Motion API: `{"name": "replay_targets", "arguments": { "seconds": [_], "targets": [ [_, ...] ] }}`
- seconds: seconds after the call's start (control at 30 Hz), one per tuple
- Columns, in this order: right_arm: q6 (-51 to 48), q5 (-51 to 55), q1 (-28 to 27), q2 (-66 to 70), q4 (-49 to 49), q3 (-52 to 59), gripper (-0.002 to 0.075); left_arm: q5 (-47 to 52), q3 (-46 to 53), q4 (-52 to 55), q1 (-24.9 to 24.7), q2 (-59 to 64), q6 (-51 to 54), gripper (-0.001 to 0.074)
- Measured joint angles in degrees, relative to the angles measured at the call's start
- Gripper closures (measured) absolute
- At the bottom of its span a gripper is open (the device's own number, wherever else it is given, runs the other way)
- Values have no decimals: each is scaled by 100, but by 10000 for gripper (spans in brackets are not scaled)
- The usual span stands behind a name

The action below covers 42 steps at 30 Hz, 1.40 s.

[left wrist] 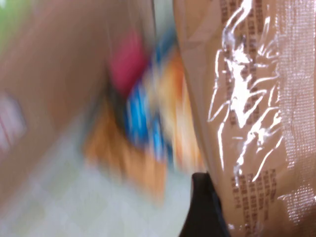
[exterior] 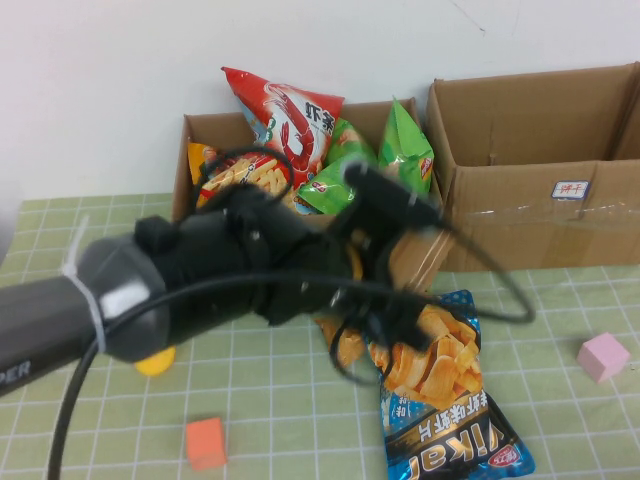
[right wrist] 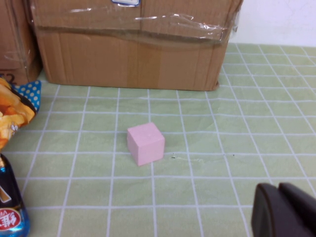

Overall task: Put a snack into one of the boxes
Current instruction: Place the biscuit in the biscuit box, then pick up the biscuit

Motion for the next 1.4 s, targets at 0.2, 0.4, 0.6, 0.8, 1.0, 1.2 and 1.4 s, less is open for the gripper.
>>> {"name": "replay_targets", "arguments": {
  "seconds": [0.2,0.4,0.6,0.8,1.0,1.2,1.4],
  "targets": [
    [0,0,0,0,0,0,728,-1178,-883,35,0,340,-10,304],
    [0,0,0,0,0,0,728,-1600,-2403,260,0,1368,-18,304],
    [0,0,0,0,0,0,728,-1611,-4217,352,48,2741,-61,304],
    [0,0,0,0,0,0,728,-1611,-5627,326,233,3834,-250,304],
    [0,0,0,0,0,0,728,-1600,-6154,-64,398,4410,-435,293],
    [0,0,0,0,0,0,728,-684,-6424,-139,448,4385,-572,157],
    [0,0,0,0,0,0,728,1631,-6961,183,448,3689,375,170]
  ]
}}
